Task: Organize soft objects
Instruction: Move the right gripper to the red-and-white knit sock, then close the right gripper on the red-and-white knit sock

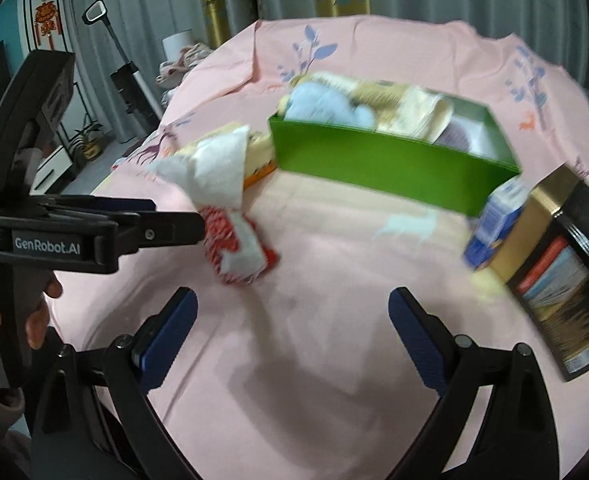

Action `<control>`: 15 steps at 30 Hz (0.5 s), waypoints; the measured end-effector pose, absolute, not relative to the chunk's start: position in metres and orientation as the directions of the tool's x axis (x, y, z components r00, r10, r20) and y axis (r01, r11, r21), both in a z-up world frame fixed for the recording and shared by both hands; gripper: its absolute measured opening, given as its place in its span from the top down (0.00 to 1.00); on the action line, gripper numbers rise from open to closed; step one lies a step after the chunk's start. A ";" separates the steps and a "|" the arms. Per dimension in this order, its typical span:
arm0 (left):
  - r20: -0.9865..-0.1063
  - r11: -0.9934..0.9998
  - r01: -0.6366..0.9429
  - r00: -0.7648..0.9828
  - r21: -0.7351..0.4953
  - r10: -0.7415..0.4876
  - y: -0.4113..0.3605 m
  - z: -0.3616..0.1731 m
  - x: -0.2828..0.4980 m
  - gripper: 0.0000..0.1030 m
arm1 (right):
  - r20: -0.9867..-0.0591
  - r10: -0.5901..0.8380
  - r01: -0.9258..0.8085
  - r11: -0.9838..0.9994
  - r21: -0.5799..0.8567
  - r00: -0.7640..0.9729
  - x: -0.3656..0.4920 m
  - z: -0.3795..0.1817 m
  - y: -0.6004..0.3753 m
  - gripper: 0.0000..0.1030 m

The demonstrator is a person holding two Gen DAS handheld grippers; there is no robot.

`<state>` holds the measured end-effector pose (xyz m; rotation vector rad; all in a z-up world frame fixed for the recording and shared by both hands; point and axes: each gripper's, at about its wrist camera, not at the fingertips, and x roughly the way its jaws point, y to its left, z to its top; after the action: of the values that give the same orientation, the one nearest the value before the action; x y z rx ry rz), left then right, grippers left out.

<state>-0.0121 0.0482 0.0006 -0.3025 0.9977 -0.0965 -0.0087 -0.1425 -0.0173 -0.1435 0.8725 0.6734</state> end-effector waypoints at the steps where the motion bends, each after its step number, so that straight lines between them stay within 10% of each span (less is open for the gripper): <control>1: -0.813 0.950 -0.064 0.536 -0.307 -0.227 0.050 -0.004 -0.012 0.14 | -0.748 0.495 -0.609 0.778 0.155 0.442 -0.009 -0.021 -0.139 0.06; 15: -0.786 0.923 -0.011 0.528 -0.386 -0.322 0.047 -0.021 0.014 0.14 | -0.758 0.550 -0.654 0.723 0.222 0.350 0.012 -0.046 -0.100 0.20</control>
<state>0.0144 0.0472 -0.0206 -0.3667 1.0028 -0.1908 0.0121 -0.1004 -0.0462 -0.1274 0.9281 0.7824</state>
